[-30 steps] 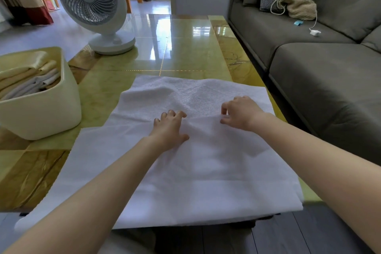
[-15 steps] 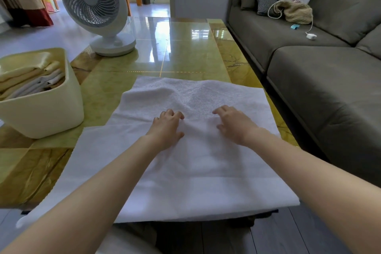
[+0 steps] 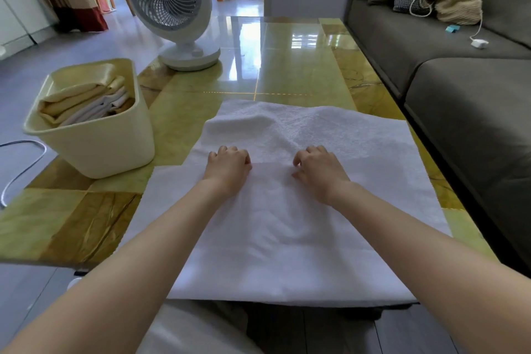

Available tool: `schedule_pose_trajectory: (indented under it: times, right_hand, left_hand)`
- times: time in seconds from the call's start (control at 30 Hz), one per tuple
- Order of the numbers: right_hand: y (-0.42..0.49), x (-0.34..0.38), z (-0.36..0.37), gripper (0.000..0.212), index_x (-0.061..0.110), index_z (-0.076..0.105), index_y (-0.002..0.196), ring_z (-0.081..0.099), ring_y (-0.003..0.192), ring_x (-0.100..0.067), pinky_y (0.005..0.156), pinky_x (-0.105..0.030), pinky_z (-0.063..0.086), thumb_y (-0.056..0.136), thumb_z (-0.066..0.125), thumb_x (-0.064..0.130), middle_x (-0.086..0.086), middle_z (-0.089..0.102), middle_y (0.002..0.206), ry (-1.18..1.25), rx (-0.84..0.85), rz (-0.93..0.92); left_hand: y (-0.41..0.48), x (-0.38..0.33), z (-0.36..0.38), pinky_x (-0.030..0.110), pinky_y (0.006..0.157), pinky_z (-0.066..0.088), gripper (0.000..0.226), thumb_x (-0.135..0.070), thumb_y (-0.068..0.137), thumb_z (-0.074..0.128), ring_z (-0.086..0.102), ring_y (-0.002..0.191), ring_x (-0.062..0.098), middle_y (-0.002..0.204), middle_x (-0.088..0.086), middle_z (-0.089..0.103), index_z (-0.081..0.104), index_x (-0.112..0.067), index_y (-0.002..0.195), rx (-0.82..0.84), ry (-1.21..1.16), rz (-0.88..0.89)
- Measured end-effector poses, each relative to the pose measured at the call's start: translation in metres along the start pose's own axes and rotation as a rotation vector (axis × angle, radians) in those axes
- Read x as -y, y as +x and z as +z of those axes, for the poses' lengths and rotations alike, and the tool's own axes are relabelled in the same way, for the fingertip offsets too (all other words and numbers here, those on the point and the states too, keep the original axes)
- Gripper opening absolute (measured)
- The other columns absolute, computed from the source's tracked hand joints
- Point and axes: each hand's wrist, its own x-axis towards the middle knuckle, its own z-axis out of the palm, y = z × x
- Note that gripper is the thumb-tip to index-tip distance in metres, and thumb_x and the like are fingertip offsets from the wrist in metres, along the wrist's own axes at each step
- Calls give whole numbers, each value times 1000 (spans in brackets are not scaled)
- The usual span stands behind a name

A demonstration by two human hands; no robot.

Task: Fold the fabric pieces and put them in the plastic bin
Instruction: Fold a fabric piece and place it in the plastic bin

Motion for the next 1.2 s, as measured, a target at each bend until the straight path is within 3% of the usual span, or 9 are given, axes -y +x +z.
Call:
schedule_pose_trajectory:
  times: [0.27,0.43,0.53,0.63,0.77,0.87,1.03,1.2]
  right_hand:
    - [13,7,-2,31,15,54,115,45,120,-25,97,-36,33,91,57,34,-5,56,123,-29,-47,71]
    - [8,13,1,42,12,45,128,41,121,-27,99,-37,34,91,57,28,-9,48,129,-73,-61,105]
    - [-4,23,4,50,13,37,135,40,122,-28,101,-36,33,89,56,13,-10,41,134,-52,-114,53]
    - [-28,38,5,46,13,39,135,40,122,-27,100,-35,35,92,53,15,-8,40,135,45,-149,-49]
    - [-71,52,12,34,13,45,128,44,119,-23,96,-30,38,95,49,20,-6,50,125,162,-128,-119]
    - [-103,53,19,29,13,47,123,44,118,-24,96,-32,39,95,48,20,-6,53,123,191,-50,-100]
    - [-137,47,25,31,13,53,120,43,115,-25,99,-32,37,95,48,30,-6,48,124,122,18,-129]
    - [-166,48,26,51,13,45,127,42,122,-22,104,-31,33,88,56,45,-3,44,132,51,87,-244]
  left_hand:
    - [6,9,0,39,95,34,23,-23,97,44,46,116,25,116,7,54,61,-14,110,1,-113,15]
    - [9,6,1,40,94,30,23,-22,98,40,47,115,24,114,4,56,60,-15,108,-6,-88,24]
    - [5,0,-1,39,96,29,22,-19,97,43,46,116,25,117,5,53,57,-15,113,-75,-126,30]
    - [-14,-11,-4,37,97,32,23,-15,94,47,44,117,25,119,7,51,55,-14,115,-153,-153,93]
    - [-58,-21,-5,31,81,41,19,-13,91,49,55,101,24,109,5,57,58,-14,107,-3,-256,180]
    - [-93,-27,0,29,76,41,18,-17,90,49,57,100,23,107,2,61,60,-17,104,119,-253,225]
    - [-128,-33,2,29,83,40,18,-16,87,48,50,104,21,106,4,55,61,-14,100,104,-141,310]
    - [-154,-30,2,28,87,40,21,-18,87,48,46,108,20,111,4,49,60,-14,103,115,-139,315]
